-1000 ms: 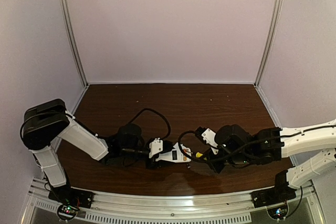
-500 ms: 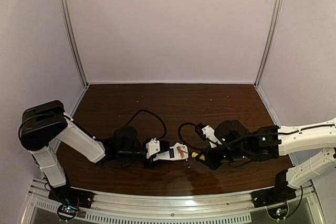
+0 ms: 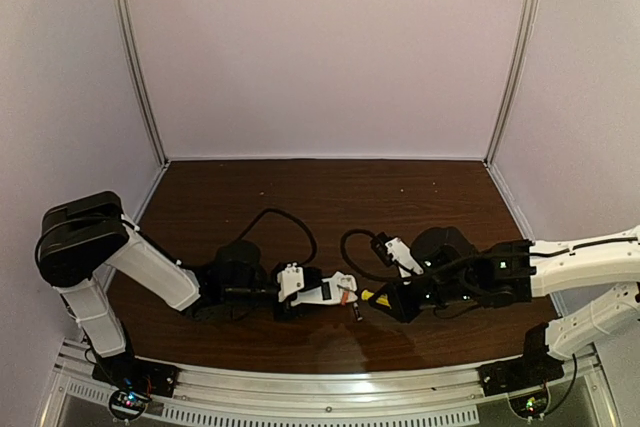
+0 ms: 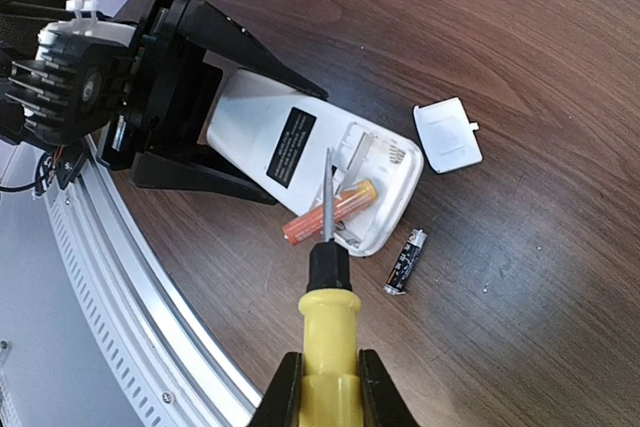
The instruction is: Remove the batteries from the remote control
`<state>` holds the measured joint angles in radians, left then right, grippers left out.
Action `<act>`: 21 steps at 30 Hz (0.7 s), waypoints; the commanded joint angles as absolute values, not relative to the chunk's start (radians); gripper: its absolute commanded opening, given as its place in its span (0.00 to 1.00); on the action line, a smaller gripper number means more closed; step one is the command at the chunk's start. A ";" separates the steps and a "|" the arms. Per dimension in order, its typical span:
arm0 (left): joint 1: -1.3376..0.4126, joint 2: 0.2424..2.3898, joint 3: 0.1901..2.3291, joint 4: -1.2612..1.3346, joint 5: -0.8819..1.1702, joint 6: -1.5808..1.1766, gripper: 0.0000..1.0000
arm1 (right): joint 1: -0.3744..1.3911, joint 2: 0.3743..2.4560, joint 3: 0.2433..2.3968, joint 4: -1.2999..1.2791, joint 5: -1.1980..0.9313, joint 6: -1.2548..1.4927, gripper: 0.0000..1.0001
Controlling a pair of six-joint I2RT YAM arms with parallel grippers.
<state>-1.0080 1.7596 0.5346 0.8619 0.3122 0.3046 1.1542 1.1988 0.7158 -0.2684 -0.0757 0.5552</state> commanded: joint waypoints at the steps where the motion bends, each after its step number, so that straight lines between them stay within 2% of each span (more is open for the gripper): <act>1: -1.011 1.750 0.547 0.920 0.323 0.301 0.00 | 1.143 1.228 0.741 -0.317 -0.008 0.548 0.00; 21: -1.002 1.814 0.615 0.858 0.209 0.274 0.00 | 1.141 1.247 0.797 -0.397 0.085 0.533 0.00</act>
<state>-1.0077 1.8004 0.5930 0.8364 0.2298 0.2882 1.1450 1.2228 0.7708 -0.3618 0.0410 0.5465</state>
